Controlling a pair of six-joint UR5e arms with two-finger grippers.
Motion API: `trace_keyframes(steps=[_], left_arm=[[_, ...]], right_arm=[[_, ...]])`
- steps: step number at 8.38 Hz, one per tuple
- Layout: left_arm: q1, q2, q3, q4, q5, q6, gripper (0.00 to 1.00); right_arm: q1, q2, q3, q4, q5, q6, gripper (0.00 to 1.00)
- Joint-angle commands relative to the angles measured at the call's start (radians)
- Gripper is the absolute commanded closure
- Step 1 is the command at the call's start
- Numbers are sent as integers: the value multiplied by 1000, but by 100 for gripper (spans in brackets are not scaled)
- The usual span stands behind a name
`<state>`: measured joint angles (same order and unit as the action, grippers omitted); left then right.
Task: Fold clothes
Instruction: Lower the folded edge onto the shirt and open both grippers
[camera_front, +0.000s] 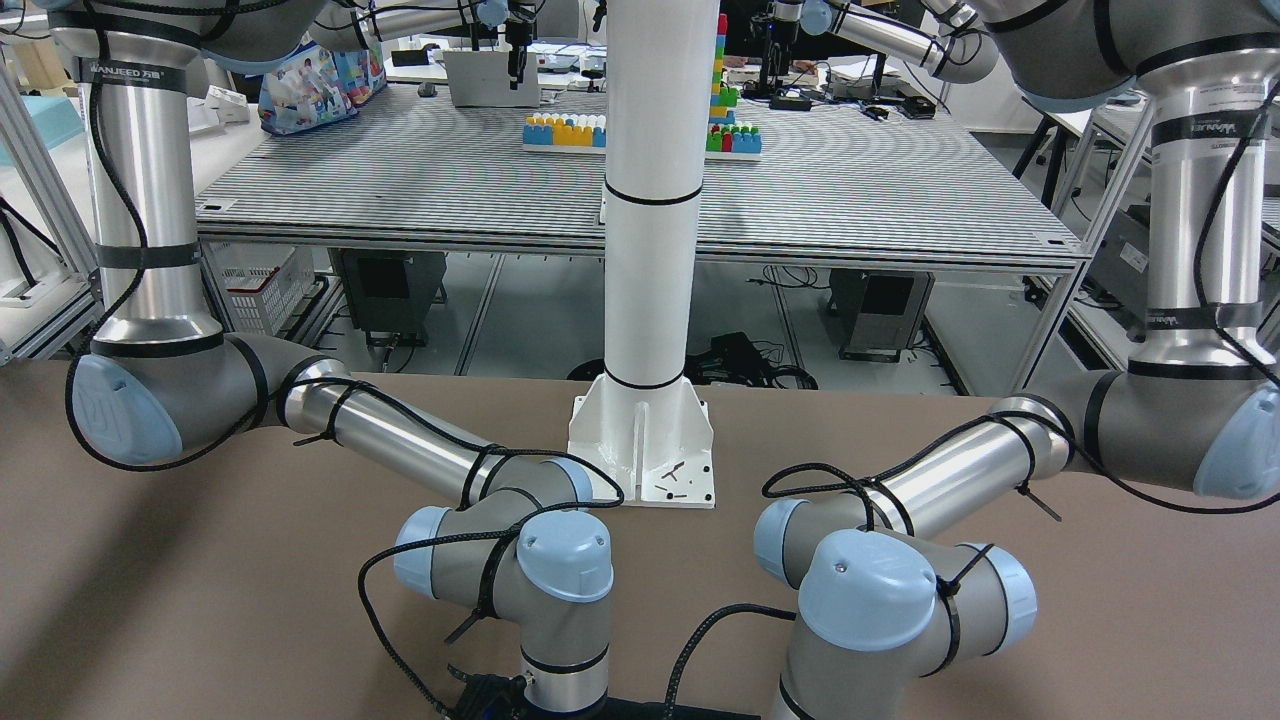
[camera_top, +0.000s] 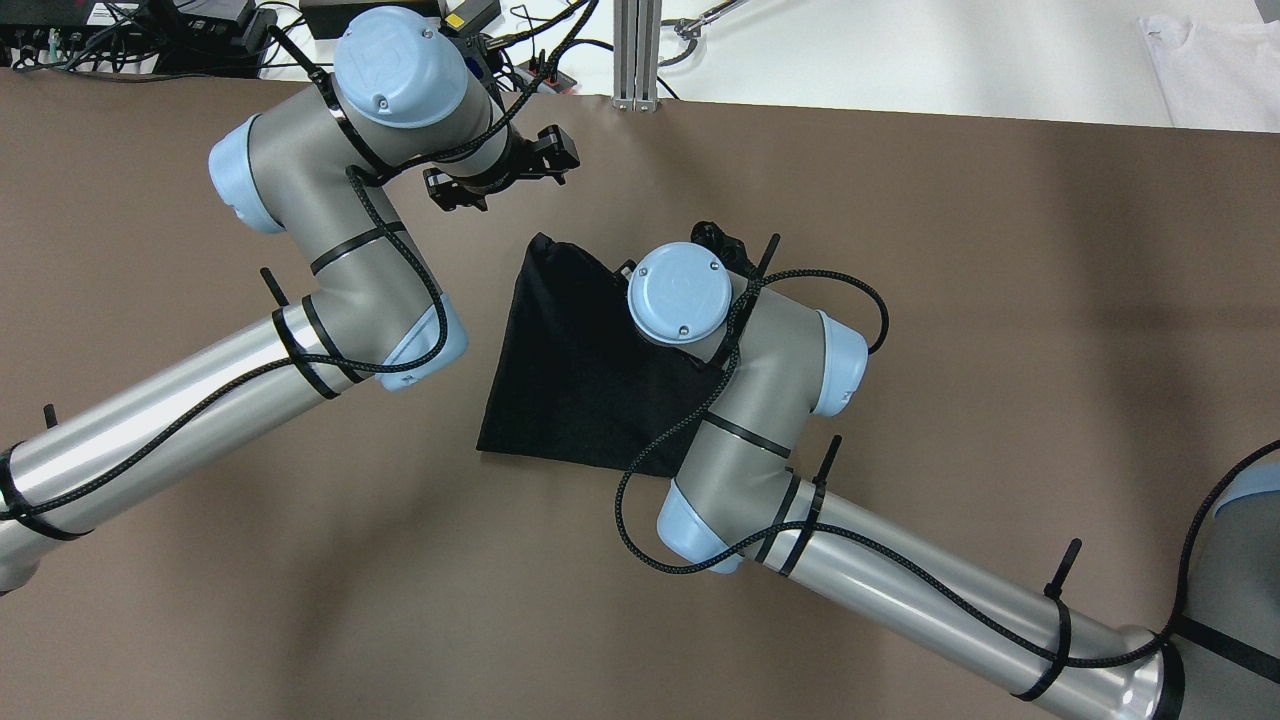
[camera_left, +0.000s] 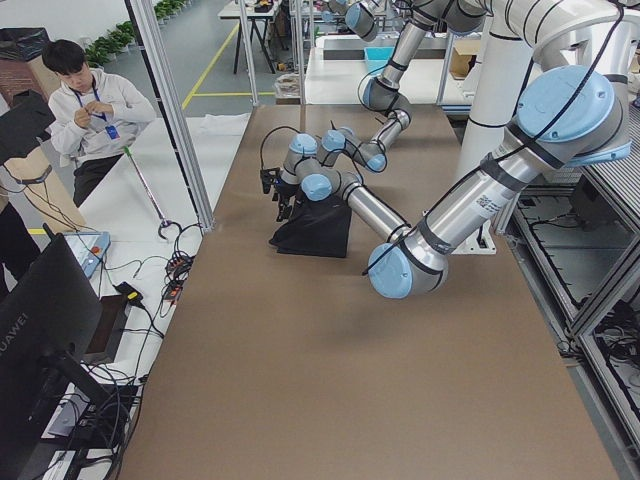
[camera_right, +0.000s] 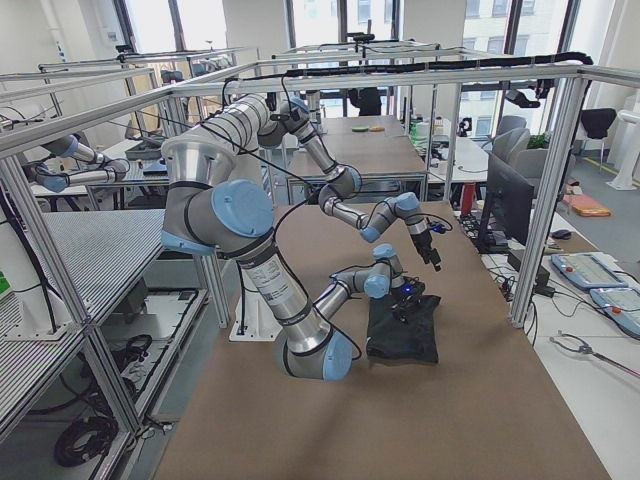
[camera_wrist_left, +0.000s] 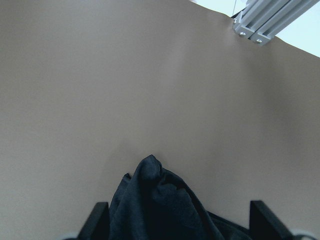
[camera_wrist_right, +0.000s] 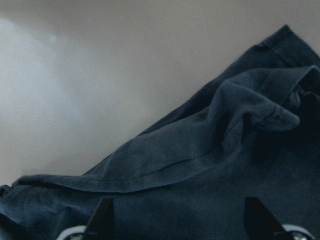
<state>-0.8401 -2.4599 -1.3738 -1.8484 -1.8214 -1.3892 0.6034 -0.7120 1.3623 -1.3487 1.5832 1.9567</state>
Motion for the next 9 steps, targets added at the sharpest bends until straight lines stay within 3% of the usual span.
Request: trace_keyframes(steps=[1,3,4,5,6,9], left_arm=[[0,1,1,0,4,1,0],[0,4,1,0,5,1,0],[0,4,1,0,5,1,0],[0,7,1,0,5,1,0],[0,7,1,0,5,2,0],[0,7,2,0,5,2,0]], right_arm=[[21,-50,0,6,-19,48,16],[41,-114,-3,144,-19,6,46],[44,-118,-3,158,-20,23,58],[51,-112,-2,158,-19,40,92],[70,-109,-3,158,-19,47,100],[151,-109,-98,155,-23,25,100]])
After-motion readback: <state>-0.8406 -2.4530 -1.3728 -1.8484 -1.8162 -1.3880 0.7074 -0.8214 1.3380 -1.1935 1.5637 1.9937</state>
